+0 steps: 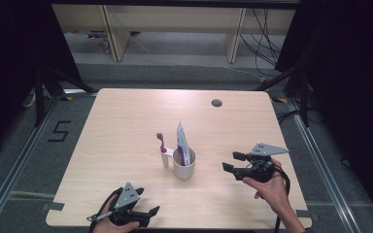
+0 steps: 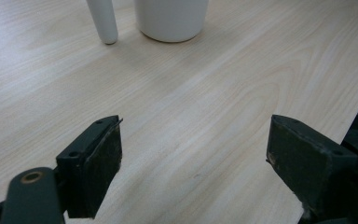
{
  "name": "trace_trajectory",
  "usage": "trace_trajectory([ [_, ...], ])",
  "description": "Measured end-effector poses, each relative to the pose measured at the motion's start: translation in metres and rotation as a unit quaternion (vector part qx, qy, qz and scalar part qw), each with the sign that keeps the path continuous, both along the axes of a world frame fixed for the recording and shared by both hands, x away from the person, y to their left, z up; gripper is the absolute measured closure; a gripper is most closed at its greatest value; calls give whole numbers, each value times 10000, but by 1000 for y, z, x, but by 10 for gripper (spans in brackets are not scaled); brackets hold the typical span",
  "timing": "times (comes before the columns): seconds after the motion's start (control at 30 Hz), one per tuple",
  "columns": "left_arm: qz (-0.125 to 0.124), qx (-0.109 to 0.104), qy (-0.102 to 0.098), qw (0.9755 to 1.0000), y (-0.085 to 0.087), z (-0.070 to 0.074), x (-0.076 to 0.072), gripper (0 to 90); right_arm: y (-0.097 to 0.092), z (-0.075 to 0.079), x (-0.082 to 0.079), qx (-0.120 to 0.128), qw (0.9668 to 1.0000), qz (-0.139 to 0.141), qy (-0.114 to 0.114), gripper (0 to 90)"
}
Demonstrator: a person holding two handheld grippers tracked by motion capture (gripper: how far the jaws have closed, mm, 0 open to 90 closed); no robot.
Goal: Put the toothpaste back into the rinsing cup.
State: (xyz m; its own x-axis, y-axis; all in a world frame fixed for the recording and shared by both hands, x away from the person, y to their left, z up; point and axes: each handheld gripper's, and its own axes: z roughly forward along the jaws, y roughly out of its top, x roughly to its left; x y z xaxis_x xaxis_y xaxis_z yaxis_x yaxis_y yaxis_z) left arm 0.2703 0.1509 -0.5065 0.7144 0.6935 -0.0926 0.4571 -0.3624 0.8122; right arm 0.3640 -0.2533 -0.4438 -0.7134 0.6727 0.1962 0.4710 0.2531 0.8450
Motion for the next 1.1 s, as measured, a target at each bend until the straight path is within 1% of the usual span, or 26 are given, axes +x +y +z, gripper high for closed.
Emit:
trace_trajectory([
  [0.03,-26,82,10,10000,1,0,1,180,0,0,0,0,10000,0,0,354],
  [0.1,5,85,-7,10000,1,1,1,180,-7,-2,-3,15,10000,-45,37,346],
  [0.13,8,-22,-20,10000,0,0,1,180,-10,-2,-5,-43,10000,-56,51,339],
  [0.17,8,-19,-27,10000,0,0,1,180,-10,-2,-5,-43,10000,-56,51,339],
  [0.2,-39,75,-31,10000,1,0,2,179,-12,-3,-5,-44,9999,-103,-20,324],
  [0.23,-55,111,-34,9999,2,0,2,180,-16,-4,-8,-84,9998,-143,76,318],
  [0.27,-45,125,-31,9999,2,1,2,180,-16,-4,-8,-84,9998,-143,76,318],
  [0.3,-53,96,-16,9999,2,1,2,180,-16,-6,-9,11,9998,-165,111,317],
  [0.33,1,2,-12,10000,1,0,2,179,-19,-6,-8,-70,9999,-131,-3,311],
  [0.37,2,2,-11,10000,1,0,1,180,-23,-6,-11,-103,9998,-174,50,309],
  [0.4,-3,19,-7,10000,1,0,1,180,-23,-7,-13,-51,9998,-184,67,303],
  [0.43,-19,41,-4,10000,2,0,1,180,-23,-8,-15,-12,9996,-224,155,296],
  [0.47,-18,33,-8,10000,1,1,2,180,-23,-8,-15,-12,9996,-224,155,296],
  [0.5,-39,76,-7,10000,2,1,2,179,-26,-10,-15,-113,9997,-225,43,292],
  [0.6,-9,-1,-20,10000,2,1,1,180,-27,-11,-18,-73,9996,-253,105,285],
  [0.63,-5,-3,-22,10000,2,1,1,180,-30,-12,-18,-217,9995,-228,25,282],
  [0.7,2,-18,-35,10000,2,1,2,180,-31,-14,-21,-185,9995,-239,114,279],
  [0.73,-2,-9,-27,10000,2,1,2,179,-32,-15,-21,-258,9994,-225,78,273],
  [0.8,0,7,-35,10000,2,1,1,179,-33,-17,-23,-208,9993,-289,152,269],
  [0.83,5,4,-35,10000,2,1,1,180,-35,-17,-23,-269,9993,-241,125,268],
  [0.87,-2,-2,-32,10000,2,1,1,179,-35,-17,-25,-252,9991,-282,199,265],
  [0.93,5,1,-30,10000,2,1,2,180,-38,-18,-26,-346,9990,-270,99,262],
  [0.97,8,0,-25,10000,2,1,1,180,-38,-19,-27,-248,9991,-305,186,262],
  [1.03,20,26,-37,10000,2,1,1,179,-41,-19,-29,-241,9990,-309,196,261],
  [1.07,8,27,-37,10000,2,2,1,179,-43,-18,-29,-331,9988,-327,171,261],
  [1.1,18,30,-42,10000,2,2,1,180,-45,-19,-31,-304,9987,-345,229,261],
])
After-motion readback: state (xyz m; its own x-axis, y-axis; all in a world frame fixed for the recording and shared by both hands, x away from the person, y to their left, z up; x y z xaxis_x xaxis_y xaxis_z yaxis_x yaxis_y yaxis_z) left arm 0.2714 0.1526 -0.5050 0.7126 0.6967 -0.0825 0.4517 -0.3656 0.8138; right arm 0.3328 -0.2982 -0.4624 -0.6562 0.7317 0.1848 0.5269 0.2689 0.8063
